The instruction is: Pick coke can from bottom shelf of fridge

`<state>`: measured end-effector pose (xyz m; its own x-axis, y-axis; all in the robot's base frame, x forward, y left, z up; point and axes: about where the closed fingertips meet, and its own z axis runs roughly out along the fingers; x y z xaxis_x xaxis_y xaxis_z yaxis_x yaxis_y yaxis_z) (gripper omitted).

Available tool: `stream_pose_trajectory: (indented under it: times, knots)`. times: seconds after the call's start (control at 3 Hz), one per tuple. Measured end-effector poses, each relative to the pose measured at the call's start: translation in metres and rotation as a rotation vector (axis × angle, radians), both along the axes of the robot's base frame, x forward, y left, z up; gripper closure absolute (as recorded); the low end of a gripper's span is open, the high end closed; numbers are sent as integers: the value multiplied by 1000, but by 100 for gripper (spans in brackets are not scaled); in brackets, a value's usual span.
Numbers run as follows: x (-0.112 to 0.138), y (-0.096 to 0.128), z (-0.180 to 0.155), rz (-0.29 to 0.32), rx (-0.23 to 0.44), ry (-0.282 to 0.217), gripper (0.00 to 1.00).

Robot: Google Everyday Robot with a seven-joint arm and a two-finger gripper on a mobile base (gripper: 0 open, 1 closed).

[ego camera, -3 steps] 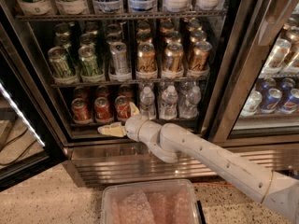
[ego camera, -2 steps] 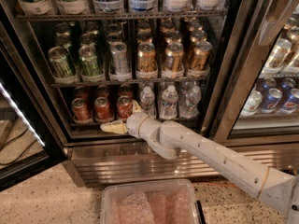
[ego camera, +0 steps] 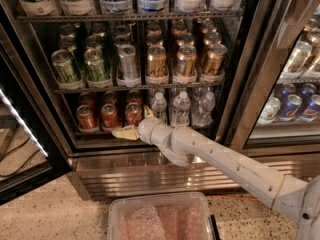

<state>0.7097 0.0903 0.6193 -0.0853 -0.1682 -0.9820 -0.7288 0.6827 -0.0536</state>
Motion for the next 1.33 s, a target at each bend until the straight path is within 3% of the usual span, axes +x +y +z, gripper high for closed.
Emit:
stream_pose_trajectory:
  times: [0.33,1.0,1.33]
  knots:
    - [7,0,-13,-11,-19,17,8]
    - [18,21,-27,-4,-14,43,9]
    - [22,29,-28,3,-11,45,16]
